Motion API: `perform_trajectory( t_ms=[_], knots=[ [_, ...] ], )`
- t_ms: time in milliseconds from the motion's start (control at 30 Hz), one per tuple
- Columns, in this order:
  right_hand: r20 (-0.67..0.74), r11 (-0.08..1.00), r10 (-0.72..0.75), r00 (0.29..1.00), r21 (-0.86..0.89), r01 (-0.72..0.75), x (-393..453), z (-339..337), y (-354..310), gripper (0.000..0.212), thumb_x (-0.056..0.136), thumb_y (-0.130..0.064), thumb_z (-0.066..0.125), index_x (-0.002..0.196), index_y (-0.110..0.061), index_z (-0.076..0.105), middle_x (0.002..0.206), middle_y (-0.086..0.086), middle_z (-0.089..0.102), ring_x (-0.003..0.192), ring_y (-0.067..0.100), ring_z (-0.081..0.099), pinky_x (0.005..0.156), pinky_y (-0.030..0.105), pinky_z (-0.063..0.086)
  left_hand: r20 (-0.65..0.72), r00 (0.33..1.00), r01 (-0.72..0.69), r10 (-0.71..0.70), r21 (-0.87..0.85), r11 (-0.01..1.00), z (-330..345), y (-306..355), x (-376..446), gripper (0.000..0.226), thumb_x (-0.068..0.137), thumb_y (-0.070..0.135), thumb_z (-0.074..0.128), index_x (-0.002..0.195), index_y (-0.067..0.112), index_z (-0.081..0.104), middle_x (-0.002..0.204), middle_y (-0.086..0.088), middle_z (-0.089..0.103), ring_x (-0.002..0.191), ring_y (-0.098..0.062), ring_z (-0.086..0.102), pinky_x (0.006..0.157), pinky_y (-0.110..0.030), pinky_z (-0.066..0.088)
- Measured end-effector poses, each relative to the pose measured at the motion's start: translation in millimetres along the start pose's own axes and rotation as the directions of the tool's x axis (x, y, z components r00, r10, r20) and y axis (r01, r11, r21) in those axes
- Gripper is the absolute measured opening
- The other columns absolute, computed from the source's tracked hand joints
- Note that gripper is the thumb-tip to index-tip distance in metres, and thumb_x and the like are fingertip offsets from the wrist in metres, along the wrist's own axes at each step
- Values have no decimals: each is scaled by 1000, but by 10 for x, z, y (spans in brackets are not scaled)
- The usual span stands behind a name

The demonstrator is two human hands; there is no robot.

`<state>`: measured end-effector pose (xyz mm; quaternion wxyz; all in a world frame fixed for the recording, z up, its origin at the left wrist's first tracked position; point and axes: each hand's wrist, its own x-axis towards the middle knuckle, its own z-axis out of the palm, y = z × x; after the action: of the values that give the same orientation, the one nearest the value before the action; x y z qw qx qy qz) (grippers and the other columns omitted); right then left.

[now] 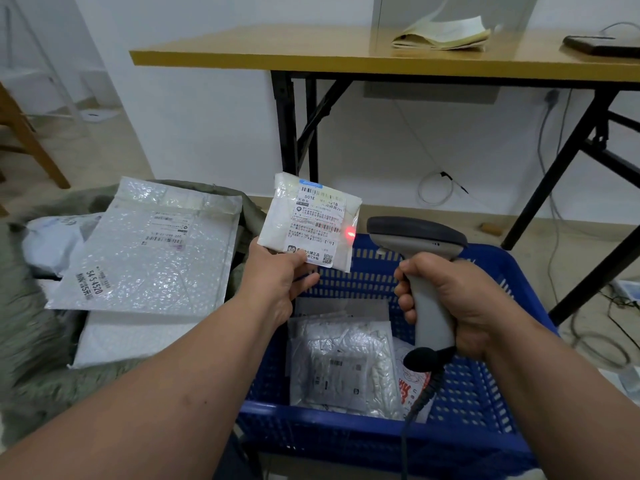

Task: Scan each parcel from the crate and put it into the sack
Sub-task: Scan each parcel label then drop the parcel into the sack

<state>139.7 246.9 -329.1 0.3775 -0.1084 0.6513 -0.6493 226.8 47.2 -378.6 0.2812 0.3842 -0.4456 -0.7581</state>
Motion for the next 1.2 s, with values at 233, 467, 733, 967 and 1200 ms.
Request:
perform_trajectory(
  t_ms=[233,467,733,967,1200],
  knots=[
    [1,998,-33,999,-46,33,98,128,39,17,84,-14,67,92,1,67,62,8,67,50,15,62,44,26,52,-93,995,-31,31,-6,999,-186,148,-66,30,93,-5,57,101,23,51,94,-6,72,71,-21,75,48,-28,56],
    [5,996,-22,1000,-81,22,280,363,155,16,83,-13,69,92,0,67,65,10,68,52,17,64,46,27,52,-280,916,-216,286,256,942,-835,384,75,36,90,-3,57,97,27,41,103,-4,64,85,-23,72,58,-31,60],
    [30,984,-10,1000,-178,15,566,772,343,14,83,-14,71,88,-1,69,70,12,68,58,21,66,52,30,52,-533,732,-224,424,399,889,-1727,514,307,49,87,0,52,122,31,40,97,-2,64,69,-21,67,67,-45,62],
    [25,978,8,1000,-210,-3,784,1058,462,14,85,-13,71,89,1,68,71,13,67,59,23,65,57,34,53,-348,936,136,-55,212,968,-1918,470,434,75,97,2,52,154,29,10,103,-12,61,74,-23,62,62,-36,59],
    [12,978,13,1000,-208,-10,840,1096,490,13,85,-12,70,87,0,68,73,14,66,61,24,65,59,36,52,-165,975,190,-147,290,938,-1846,458,471,72,99,9,53,156,28,13,103,-13,64,82,-25,62,75,-41,58]
  ],
)
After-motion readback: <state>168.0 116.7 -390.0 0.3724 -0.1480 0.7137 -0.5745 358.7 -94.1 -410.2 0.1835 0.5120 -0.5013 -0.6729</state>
